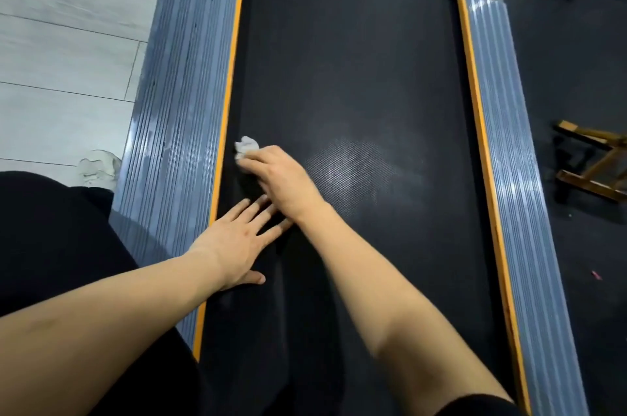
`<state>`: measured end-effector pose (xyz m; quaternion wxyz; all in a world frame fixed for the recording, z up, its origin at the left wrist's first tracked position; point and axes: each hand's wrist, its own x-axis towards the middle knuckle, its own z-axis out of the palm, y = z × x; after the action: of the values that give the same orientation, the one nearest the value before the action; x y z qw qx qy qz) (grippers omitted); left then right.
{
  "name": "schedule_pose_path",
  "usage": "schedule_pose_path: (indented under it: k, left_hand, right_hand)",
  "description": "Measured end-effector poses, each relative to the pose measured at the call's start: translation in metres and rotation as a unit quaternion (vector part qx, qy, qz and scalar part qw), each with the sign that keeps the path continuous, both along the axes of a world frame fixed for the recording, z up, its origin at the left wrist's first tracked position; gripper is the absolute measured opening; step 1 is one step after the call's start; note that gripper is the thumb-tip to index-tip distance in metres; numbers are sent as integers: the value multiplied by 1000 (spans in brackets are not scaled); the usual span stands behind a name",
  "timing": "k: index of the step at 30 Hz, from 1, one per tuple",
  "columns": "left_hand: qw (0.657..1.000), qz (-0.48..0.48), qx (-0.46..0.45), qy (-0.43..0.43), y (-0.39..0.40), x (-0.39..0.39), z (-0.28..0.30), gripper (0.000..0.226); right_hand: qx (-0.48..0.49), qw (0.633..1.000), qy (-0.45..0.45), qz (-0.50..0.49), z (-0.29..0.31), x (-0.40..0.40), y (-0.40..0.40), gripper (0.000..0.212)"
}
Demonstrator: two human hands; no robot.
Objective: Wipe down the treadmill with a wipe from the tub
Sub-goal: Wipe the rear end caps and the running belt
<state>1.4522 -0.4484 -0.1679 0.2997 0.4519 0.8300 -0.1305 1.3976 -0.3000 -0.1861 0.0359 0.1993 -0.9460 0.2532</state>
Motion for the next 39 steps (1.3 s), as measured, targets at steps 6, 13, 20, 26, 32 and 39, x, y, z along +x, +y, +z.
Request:
schedule_pose_path:
  k: [6,13,20,26,32,39]
  left_hand:
    - [999,3,43,-2,3,-6,15,88]
    - [987,-16,139,83,30,-94,8,69]
    - [993,-10,111,39,29,-131,-1,84]
    - [999,-45,-28,1,48,-125,26,110]
    - [996,-33,-82,11,67,-121,33,106]
    - [998,-12,-43,40,47,-90,33,97]
  right_hand:
    - [87,882,-35,-462,-4,44,231,25]
    - [14,803,87,-590,-38,71,278,32]
    - [41,793,63,-604,-41,65,288,35]
    - [35,794,55,-604,-31,65,282,33]
    - [37,782,73,-617,-27,69,276,31]
    - [299,752,-52,-585,-4,57,290,22]
